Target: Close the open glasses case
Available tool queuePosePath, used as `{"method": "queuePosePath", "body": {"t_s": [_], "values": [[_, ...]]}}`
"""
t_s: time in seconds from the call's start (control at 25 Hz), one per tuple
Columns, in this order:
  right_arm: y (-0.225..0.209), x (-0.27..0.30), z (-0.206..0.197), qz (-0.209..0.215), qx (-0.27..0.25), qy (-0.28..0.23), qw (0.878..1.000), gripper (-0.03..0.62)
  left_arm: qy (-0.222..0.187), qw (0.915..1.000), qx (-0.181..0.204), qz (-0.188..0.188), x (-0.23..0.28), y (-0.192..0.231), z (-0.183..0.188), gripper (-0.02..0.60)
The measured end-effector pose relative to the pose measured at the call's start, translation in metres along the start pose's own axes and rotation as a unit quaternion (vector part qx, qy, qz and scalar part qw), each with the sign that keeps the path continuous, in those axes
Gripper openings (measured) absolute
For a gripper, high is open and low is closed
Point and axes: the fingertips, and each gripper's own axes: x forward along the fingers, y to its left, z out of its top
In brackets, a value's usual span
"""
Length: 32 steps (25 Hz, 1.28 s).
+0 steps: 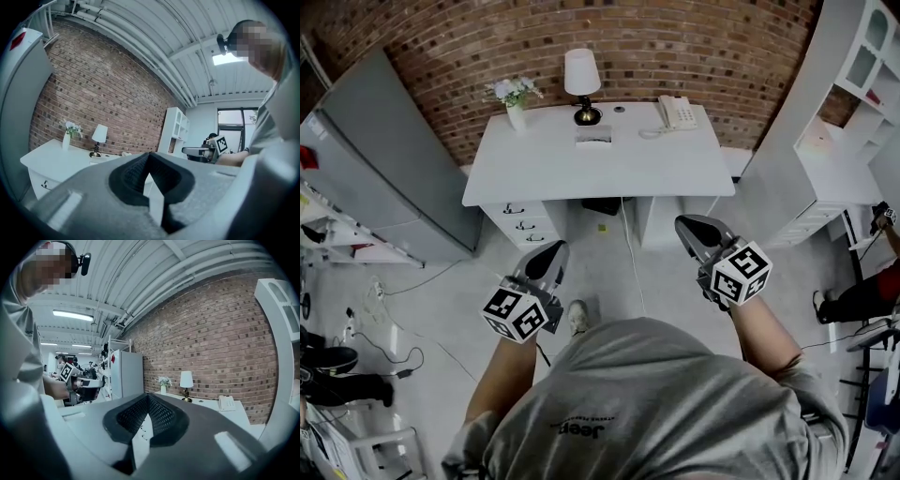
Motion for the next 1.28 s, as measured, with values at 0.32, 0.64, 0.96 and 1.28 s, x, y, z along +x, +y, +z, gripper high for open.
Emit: {"method": "queuePosePath", "body": {"t_s": [0.32, 0.64, 0.96, 1.28], "values": [[-0.011, 0.138, 0.033, -0.021, -0.003, -0.003, 1.0, 0.009, -0.005, 0.9993, 0.012, -0.035, 0.027, 0.133, 0.046, -0.003], [-0.038, 0.257, 0.059, -0.053, 0.01, -0.008, 0.999, 0.009, 0.015, 0.997, 0.017, -0.074, 0.062, 0.246, 0.083, -0.003], [-0.084, 0.311, 0.053, -0.073, 0.022, 0.011, 0.997, 0.009, 0.025, 0.996, 0.008, -0.086, 0.106, 0.303, 0.088, -0.005], [-0.152, 0.349, 0.048, -0.053, 0.029, 0.007, 0.998, 0.009, 0.032, 0.9976, 0.005, -0.061, 0.164, 0.335, 0.086, -0.004]]}}
